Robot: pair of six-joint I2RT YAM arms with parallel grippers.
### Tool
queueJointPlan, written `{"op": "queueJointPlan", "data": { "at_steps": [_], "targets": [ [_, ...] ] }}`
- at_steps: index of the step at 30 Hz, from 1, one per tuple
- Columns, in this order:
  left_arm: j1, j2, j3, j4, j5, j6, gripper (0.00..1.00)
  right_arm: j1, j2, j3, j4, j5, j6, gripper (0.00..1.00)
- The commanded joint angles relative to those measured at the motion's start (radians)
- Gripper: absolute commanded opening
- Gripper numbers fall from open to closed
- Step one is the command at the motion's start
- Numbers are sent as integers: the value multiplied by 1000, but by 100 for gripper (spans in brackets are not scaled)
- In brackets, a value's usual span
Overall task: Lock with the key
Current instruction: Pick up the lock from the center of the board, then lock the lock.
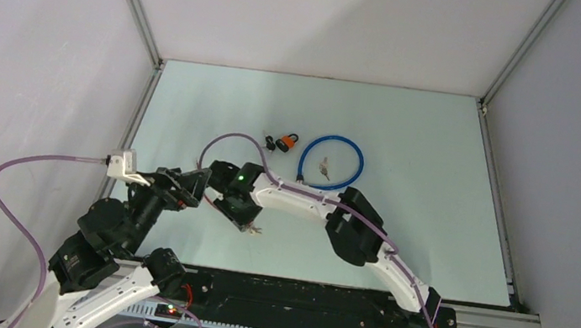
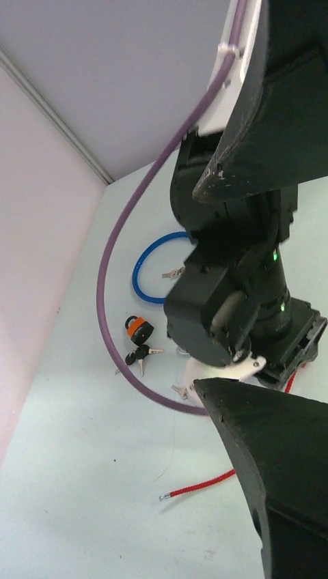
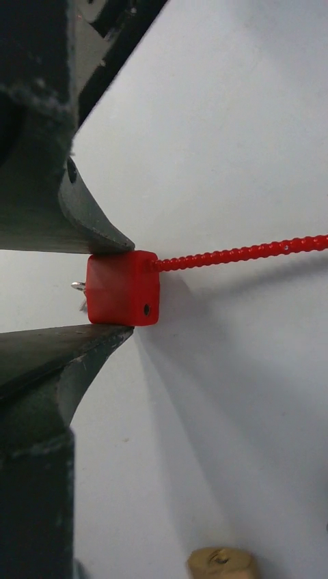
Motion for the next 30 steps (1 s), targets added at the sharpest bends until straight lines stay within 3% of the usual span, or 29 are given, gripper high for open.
{"op": "queueJointPlan", "data": {
  "at_steps": [1,10,15,20,22,28,30],
  "targets": [
    [5,14,14,14,1,-10,100,-2,-240,-114,150,33,20,11],
    [4,51,8,23,-20,-145,100,-41,-707,-607,657,-49,49,9],
    [4,123,20,68,-26,-202,100,-56,-853,-732,793,-33,64,8],
    [5,237,9,219,0,-221,99,-42,-967,-844,897,21,77,8],
    [4,286,12,264,8,-223,94,-35,-1004,-878,928,24,77,8],
    [5,389,11,362,68,-218,57,-28,-1069,-912,943,31,92,9],
    [4,403,2,370,79,-232,52,-25,-1083,-918,949,32,95,9]
  ]
}}
